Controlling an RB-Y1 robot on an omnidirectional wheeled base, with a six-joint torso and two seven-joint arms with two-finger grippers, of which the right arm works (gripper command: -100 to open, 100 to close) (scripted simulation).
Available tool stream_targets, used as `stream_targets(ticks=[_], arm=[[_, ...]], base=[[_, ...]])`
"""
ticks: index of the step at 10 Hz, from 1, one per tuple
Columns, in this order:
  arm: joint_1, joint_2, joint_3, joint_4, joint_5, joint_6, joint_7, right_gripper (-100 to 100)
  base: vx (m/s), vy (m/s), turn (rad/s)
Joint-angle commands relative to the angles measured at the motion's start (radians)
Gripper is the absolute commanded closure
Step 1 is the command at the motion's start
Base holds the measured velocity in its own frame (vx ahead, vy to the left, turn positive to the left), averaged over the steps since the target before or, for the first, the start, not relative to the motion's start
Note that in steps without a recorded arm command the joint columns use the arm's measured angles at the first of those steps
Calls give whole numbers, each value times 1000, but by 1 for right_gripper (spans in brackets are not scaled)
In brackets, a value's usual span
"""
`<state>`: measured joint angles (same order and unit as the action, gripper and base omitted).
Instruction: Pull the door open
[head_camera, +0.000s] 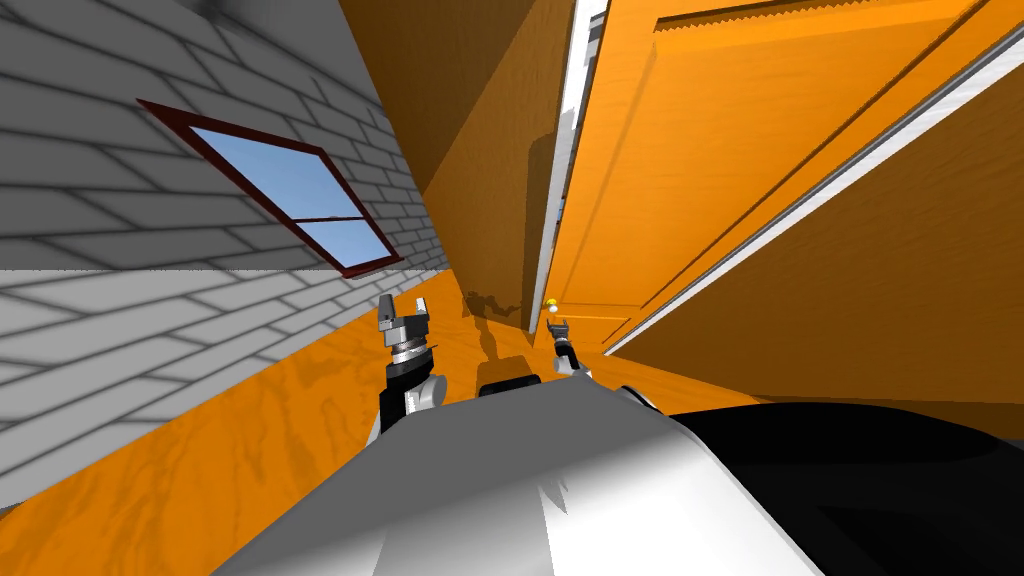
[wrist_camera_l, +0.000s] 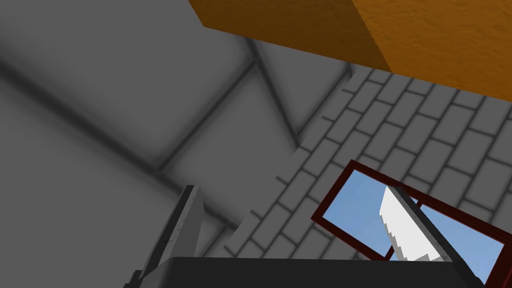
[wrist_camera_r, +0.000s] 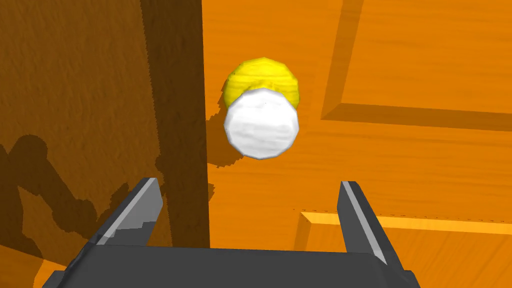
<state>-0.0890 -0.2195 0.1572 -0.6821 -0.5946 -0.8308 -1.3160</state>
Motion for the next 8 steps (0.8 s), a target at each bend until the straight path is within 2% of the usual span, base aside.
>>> stream_targets(ticks=[1,2,3,4,5,8], arm=[[0,4,7,-7,-16,4,-38,-100],[0,5,10,-9,-22,6,-52,-100],[1,4,7,-10,-18,6,-39,-100],[12,-20,2,-3,-25,-2,-67,-100],[16,-27,0,-1,-27,-5,-74,-100],[37,-73,-11,14,-39,-21,-121,-100]], base=[[-88,-12,40],[-94,-5,38],[-41,-3,5],[112,-1,130],[196,17,135],[212,12,107]])
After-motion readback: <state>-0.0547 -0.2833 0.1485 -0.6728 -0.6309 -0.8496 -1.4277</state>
